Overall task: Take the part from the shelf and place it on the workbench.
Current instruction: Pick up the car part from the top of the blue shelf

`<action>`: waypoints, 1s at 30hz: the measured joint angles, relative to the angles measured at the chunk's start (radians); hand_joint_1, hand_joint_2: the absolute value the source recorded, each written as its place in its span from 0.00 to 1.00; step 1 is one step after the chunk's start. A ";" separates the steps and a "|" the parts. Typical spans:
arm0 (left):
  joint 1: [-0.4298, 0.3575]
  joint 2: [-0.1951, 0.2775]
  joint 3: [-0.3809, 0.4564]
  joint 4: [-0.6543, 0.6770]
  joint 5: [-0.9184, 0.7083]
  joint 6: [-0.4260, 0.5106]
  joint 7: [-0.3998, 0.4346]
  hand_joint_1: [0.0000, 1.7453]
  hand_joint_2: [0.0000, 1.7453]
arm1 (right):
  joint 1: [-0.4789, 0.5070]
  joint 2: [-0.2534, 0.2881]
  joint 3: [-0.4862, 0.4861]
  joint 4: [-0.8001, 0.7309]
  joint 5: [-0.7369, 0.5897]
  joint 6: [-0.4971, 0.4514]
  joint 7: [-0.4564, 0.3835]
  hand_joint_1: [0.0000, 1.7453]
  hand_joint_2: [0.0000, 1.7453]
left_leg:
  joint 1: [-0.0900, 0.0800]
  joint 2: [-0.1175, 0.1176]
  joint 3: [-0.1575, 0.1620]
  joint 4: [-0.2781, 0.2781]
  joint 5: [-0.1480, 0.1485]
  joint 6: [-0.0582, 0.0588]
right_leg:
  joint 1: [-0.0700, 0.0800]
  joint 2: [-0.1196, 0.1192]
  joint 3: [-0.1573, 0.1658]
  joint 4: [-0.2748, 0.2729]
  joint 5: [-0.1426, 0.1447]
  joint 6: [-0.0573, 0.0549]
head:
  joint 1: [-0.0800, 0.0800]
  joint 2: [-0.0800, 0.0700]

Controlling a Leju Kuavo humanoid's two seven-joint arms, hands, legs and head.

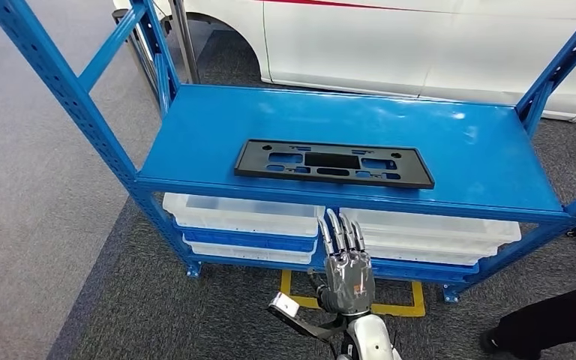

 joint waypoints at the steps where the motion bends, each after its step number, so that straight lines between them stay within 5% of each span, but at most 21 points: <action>1: -0.001 0.001 0.001 0.000 -0.002 -0.001 -0.002 0.00 0.00 | -0.001 0.003 -0.002 0.004 -0.028 0.001 -0.012 0.00 0.50 | 0.002 0.000 0.028 -0.059 0.023 -0.004 | -0.001 0.000 -0.002 0.010 -0.007 0.009 | -0.001 0.000; 3: -0.003 0.005 0.005 0.000 -0.007 -0.006 -0.012 0.00 0.00 | -0.003 0.008 -0.003 0.018 -0.143 0.015 -0.048 0.00 0.00 | 0.002 -0.003 0.057 -0.123 0.038 0.006 | 0.001 0.002 -0.010 0.027 -0.016 0.024 | 0.000 0.000; 6: -0.002 0.012 0.018 0.000 -0.016 -0.016 -0.030 0.00 0.00 | -0.001 0.011 -0.003 0.029 -0.415 0.105 -0.126 0.00 0.00 | -0.002 -0.003 0.057 -0.126 0.036 0.033 | 0.000 0.009 -0.015 0.033 -0.018 0.037 | 0.001 0.000; 8: -0.001 0.016 0.026 0.000 -0.024 -0.018 -0.037 0.00 0.00 | 0.006 0.013 -0.003 0.026 -0.554 0.152 -0.177 0.00 0.00 | -0.001 0.003 0.058 -0.130 0.039 0.048 | -0.003 0.013 -0.030 0.070 -0.045 0.044 | 0.001 0.000; 12: 0.001 0.025 0.040 -0.001 -0.040 -0.015 -0.039 0.00 0.00 | 0.024 0.016 -0.003 0.020 -0.571 0.125 -0.188 0.00 0.00 | -0.006 0.012 0.057 -0.132 0.038 0.061 | -0.002 0.013 -0.135 0.288 -0.145 0.049 | 0.001 0.000; 14: 0.004 0.028 0.047 -0.005 -0.044 -0.016 -0.040 0.00 0.00 | 0.035 0.018 -0.003 0.019 -0.561 0.111 -0.181 0.00 0.00 | -0.010 0.012 0.060 -0.132 0.036 0.062 | 0.000 0.013 -0.136 0.282 -0.115 0.042 | 0.001 0.000; 17: 0.010 0.030 0.057 -0.015 -0.052 -0.019 -0.050 0.00 0.00 | 0.042 0.027 -0.003 0.016 -0.580 0.104 -0.183 0.00 0.00 | -0.015 0.011 0.067 -0.132 0.033 0.061 | 0.013 0.012 -0.049 0.093 -0.021 0.013 | 0.001 0.000; 21: 0.013 0.031 0.082 -0.031 -0.056 -0.035 -0.065 0.00 0.00 | 0.051 0.036 -0.004 0.013 -0.577 0.080 -0.181 0.00 1.00 | -0.015 0.013 0.069 -0.139 0.033 0.042 | 0.019 0.013 -0.022 0.025 -0.007 -0.001 | 0.000 0.000; 24: 0.012 0.030 0.101 -0.035 -0.060 -0.061 -0.070 0.00 0.00 | 0.058 0.041 -0.009 0.008 -0.530 0.053 -0.155 0.00 1.00 | -0.015 0.012 0.048 -0.080 -0.012 0.030 | 0.008 0.011 -0.006 -0.005 0.007 -0.008 | 0.000 0.000; 27: 0.013 0.030 0.121 -0.038 -0.066 -0.084 -0.067 0.00 0.00 | 0.066 0.042 -0.020 0.003 -0.489 0.043 -0.123 0.00 1.00 | -0.012 0.011 -0.034 0.096 -0.091 0.020 | 0.010 0.010 -0.006 -0.005 0.008 -0.012 | 0.000 0.000; 28: 0.015 0.029 0.125 -0.039 -0.067 -0.087 -0.066 0.00 0.00 | 0.070 0.042 -0.023 0.003 -0.484 0.043 -0.118 0.00 1.00 | -0.011 0.011 -0.046 0.121 -0.090 0.017 | 0.010 0.011 -0.007 -0.003 0.006 -0.011 | 0.000 0.000; 30: 0.016 0.029 0.131 -0.040 -0.068 -0.090 -0.066 0.00 0.00 | 0.073 0.042 -0.027 0.002 -0.477 0.041 -0.112 0.00 1.00 | -0.007 0.011 -0.018 0.058 -0.035 0.012 | 0.008 0.014 -0.007 0.006 0.001 -0.006 | 0.000 0.000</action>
